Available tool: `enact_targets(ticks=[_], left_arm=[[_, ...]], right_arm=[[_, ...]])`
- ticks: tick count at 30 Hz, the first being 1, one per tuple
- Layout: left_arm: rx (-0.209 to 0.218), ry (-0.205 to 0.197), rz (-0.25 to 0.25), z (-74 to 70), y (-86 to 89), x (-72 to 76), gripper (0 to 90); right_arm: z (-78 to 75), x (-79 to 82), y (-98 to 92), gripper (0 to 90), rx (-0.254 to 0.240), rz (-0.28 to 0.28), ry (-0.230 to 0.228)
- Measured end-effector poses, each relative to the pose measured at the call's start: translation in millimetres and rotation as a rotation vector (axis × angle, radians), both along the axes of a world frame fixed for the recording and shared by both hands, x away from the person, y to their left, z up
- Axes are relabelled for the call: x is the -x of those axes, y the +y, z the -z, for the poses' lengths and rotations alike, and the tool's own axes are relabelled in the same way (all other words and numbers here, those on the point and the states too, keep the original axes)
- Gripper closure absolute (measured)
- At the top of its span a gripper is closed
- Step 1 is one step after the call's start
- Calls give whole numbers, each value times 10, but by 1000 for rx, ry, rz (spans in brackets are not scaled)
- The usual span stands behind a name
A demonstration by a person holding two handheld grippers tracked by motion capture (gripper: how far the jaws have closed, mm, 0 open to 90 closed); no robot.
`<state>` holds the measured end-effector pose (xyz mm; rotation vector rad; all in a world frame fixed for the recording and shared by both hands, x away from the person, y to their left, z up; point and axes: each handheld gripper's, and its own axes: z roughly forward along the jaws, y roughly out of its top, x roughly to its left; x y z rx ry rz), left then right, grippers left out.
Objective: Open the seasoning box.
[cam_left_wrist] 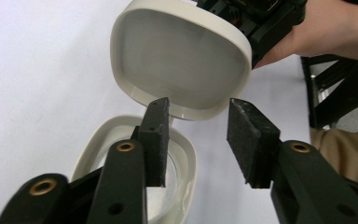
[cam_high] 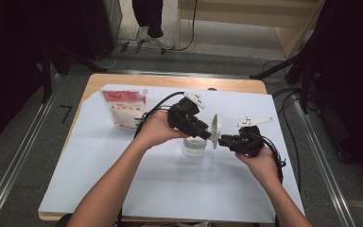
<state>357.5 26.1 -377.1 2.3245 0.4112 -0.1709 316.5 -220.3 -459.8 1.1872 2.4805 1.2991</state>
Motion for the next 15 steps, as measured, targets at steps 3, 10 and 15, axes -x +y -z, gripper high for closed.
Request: enact_targets(ticks=[3,10,15], left_arm=[[0,1,-6,-17,59,0,531],[23,-9,-40,24,219,29,481],[16,1,-56,90,321,46,467]], right_arm=[[2,23,-16,659,-2,-3,-3],[-38,104,-91,630,-30,18,-15],[-84,182,-130,635,-47,19,-27]])
